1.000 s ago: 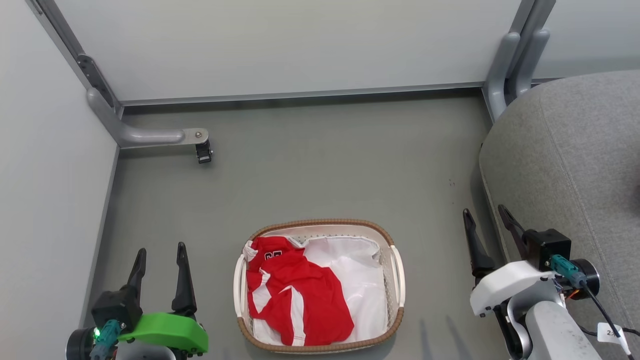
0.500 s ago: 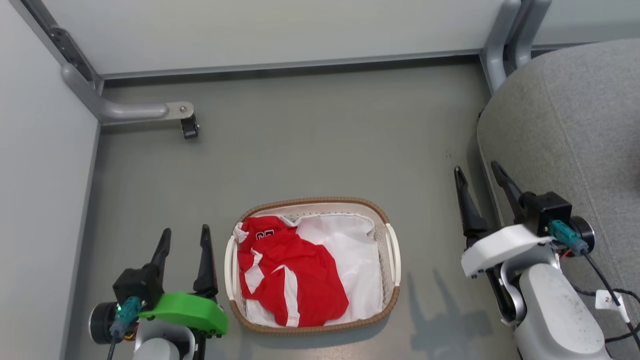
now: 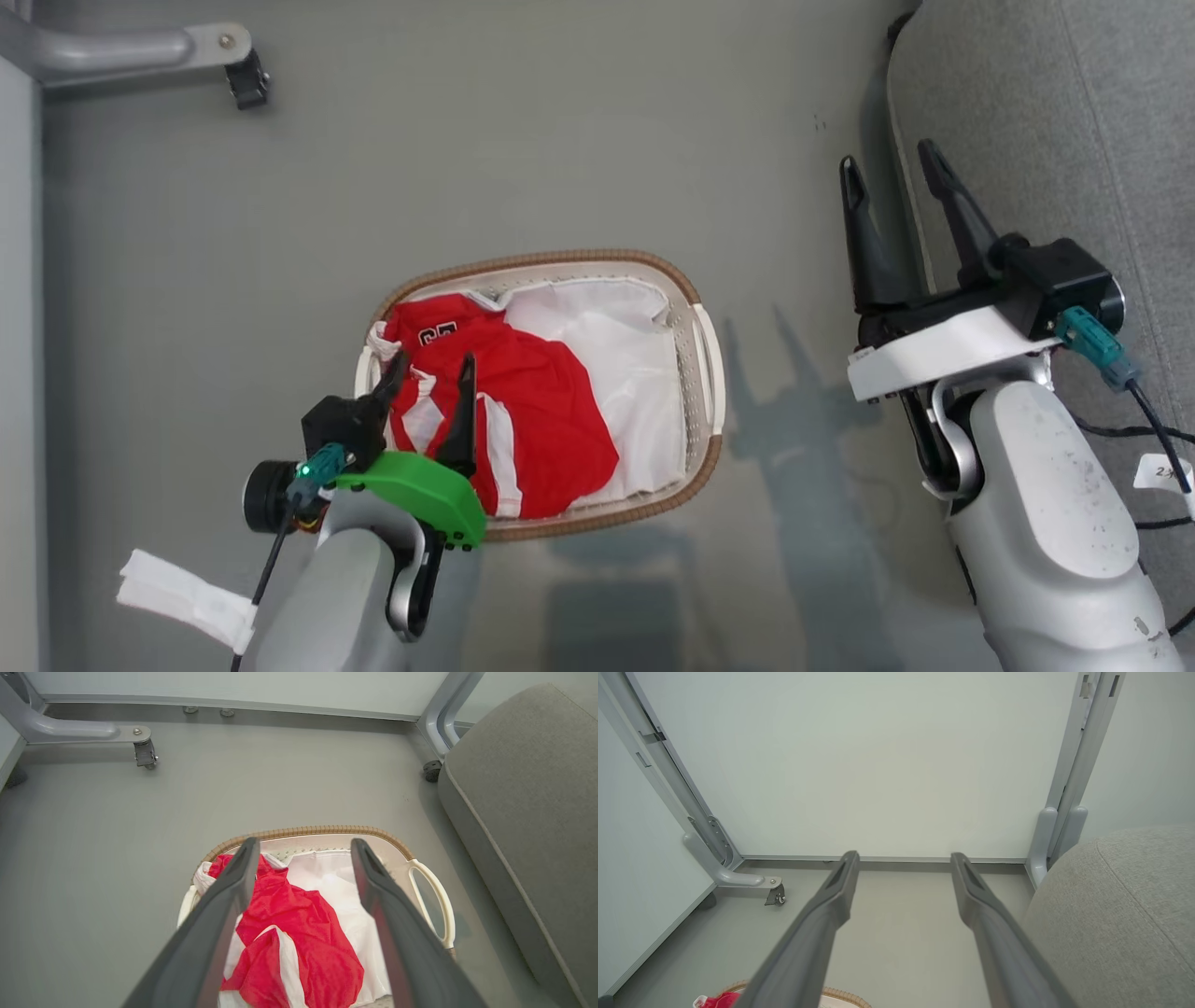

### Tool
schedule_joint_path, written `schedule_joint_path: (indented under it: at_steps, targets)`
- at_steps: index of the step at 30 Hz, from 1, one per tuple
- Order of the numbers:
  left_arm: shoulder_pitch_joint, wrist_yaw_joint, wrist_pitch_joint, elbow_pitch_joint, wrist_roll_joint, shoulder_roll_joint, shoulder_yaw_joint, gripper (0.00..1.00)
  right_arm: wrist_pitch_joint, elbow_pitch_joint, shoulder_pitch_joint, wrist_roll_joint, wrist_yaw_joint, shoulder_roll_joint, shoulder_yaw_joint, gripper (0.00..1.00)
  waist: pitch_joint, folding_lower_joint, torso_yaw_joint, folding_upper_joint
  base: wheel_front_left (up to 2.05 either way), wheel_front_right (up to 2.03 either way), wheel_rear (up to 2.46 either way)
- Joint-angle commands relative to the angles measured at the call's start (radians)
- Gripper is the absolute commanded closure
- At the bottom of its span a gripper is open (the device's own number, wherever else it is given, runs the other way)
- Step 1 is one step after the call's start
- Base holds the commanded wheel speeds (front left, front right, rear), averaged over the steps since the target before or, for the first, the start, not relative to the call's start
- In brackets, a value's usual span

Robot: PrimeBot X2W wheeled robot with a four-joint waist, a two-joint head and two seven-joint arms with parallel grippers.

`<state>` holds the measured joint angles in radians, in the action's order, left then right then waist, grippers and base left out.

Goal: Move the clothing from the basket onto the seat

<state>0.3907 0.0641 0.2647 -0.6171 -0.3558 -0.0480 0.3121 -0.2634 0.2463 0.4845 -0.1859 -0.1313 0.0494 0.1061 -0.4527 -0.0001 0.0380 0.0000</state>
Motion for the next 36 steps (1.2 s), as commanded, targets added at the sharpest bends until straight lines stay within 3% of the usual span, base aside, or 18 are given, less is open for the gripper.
schedule_joint_path:
  at_steps: [1, 15, 21, 36]
  targets:
    - [0.044, -0.007, -0.001, -0.027, 0.003, -0.005, 0.009, 0.0, -0.002, -0.015, 0.024, -0.007, 0.001, 0.003, 0.003, 0.0, -0.135, 0.0001, 0.055, 0.0, 0.0, 0.0, 0.0]
    - [0.309, -0.057, -0.002, -0.431, 0.088, -0.006, 0.152, 0.0, -0.002, -0.075, 0.086, -0.073, 0.001, 0.003, 0.041, 0.0, -0.311, 0.0001, 0.144, 0.0, 0.0, 0.0, 0.0]
    - [0.395, -0.084, -0.094, -0.584, 0.096, -0.006, 0.205, 0.0, -0.002, -0.077, 0.084, -0.099, 0.001, 0.003, 0.051, 0.0, -0.34, 0.0001, 0.17, 0.0, 0.0, 0.0, 0.0]
    - [0.49, -0.176, -0.297, -0.668, 0.121, -0.037, 0.26, 0.0, -0.002, -0.081, 0.099, -0.146, 0.001, 0.003, 0.088, 0.0, -0.39, 0.0001, 0.201, 0.0, 0.0, 0.0, 0.0]
